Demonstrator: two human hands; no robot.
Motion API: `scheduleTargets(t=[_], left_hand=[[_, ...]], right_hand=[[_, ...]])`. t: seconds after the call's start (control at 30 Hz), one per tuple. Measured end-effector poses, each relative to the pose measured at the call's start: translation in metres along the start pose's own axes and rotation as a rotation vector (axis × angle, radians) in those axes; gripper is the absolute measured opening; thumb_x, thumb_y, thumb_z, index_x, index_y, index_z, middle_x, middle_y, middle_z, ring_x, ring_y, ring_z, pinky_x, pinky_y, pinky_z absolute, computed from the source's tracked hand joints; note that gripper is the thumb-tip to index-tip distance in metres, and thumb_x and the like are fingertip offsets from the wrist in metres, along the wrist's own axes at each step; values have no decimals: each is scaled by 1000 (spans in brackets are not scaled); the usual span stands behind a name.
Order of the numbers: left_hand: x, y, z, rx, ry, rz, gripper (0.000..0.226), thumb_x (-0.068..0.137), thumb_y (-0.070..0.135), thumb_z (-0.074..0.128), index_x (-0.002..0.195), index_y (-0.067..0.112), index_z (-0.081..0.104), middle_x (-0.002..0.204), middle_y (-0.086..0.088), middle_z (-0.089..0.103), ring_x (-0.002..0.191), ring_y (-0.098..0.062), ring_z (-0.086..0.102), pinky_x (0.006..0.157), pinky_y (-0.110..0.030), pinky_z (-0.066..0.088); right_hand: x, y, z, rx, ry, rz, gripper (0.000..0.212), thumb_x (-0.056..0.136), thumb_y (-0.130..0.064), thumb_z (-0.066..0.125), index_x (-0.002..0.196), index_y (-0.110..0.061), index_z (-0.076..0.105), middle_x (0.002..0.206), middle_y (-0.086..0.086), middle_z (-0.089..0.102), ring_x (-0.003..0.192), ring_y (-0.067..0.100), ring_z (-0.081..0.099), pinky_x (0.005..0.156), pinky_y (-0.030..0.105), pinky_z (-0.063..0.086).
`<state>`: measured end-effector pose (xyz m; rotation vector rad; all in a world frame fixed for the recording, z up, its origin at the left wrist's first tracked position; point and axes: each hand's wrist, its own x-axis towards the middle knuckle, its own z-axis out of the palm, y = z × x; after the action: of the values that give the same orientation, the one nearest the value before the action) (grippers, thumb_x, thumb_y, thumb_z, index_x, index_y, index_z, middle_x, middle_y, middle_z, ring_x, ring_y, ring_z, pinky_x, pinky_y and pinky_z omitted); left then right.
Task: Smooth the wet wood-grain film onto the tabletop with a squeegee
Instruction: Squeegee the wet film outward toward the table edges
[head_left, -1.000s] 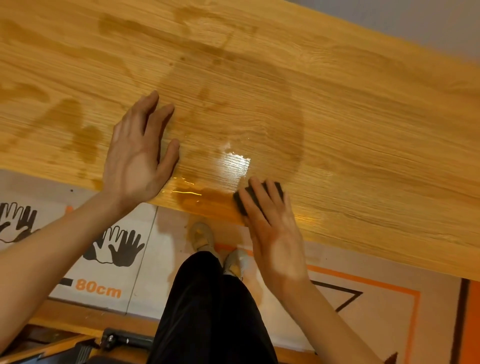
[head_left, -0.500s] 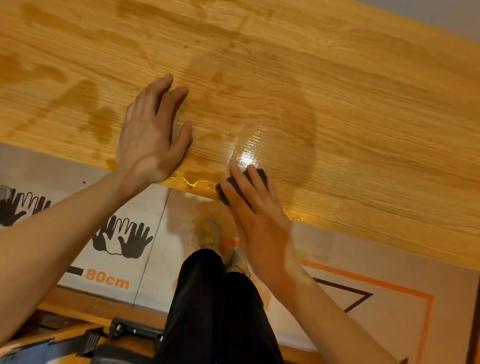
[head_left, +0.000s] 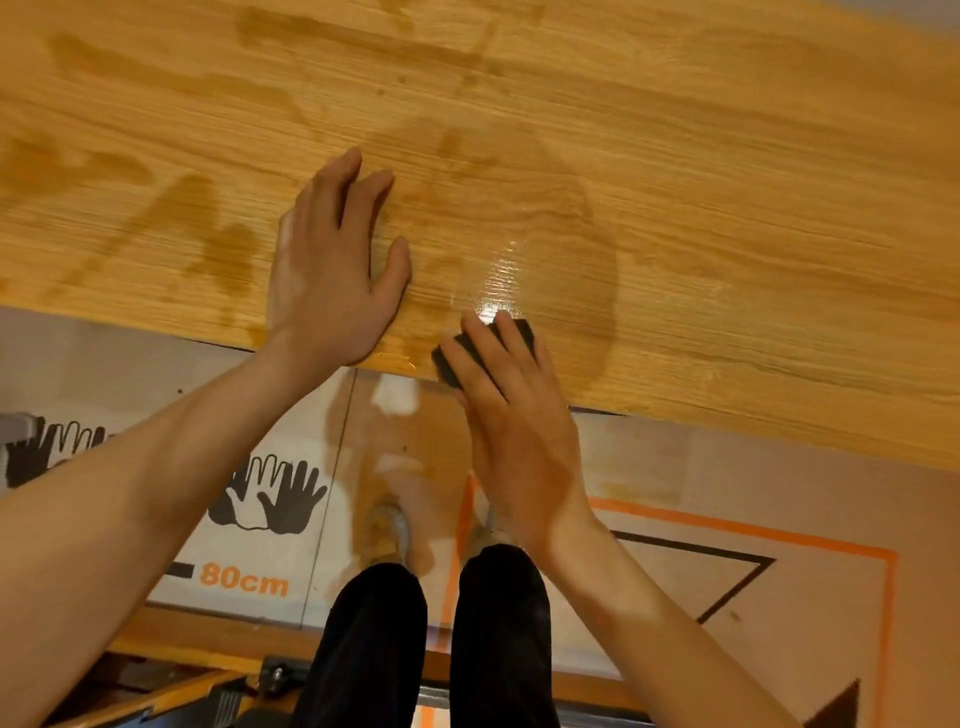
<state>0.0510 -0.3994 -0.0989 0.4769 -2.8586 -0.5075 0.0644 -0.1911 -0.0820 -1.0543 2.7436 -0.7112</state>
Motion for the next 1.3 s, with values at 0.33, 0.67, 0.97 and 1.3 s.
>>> scheduleTargets(t=[0.33, 0.67, 0.97, 1.3], left_hand=[[-1, -4, 3, 14, -18, 6, 56, 103, 43, 37, 150, 15, 39, 161, -11, 31, 151, -29, 26, 118, -45, 23], [0, -3, 2, 35, -11, 35, 55, 103, 40, 36, 150, 11, 37, 160, -13, 30, 150, -32, 27, 119, -44, 21], [-1, -4, 3, 66, -18, 59, 56, 104, 43, 30, 150, 12, 35, 160, -13, 28, 148, -34, 28, 116, -45, 22], [1, -5, 2, 80, -9, 60, 59, 105, 43, 29, 153, 9, 33, 162, -15, 26, 150, -34, 25, 120, -43, 19]], right_hand=[[25, 19, -11, -80, 90, 147, 40, 103, -17, 43, 142, -10, 46, 152, 9, 40, 145, 27, 29, 120, 45, 22], [-11, 21, 35, -47, 760, 605, 37, 98, -8, 38, 134, -11, 49, 142, 11, 45, 134, 31, 39, 118, 53, 11], [-58, 83, 15, -227, 333, 16, 51, 98, 3, 43, 146, -11, 31, 153, 12, 30, 144, 33, 25, 122, 41, 4], [-12, 36, 46, -188, 476, -268, 33, 95, -4, 61, 127, -13, 63, 135, 10, 57, 130, 29, 51, 113, 44, 36]])
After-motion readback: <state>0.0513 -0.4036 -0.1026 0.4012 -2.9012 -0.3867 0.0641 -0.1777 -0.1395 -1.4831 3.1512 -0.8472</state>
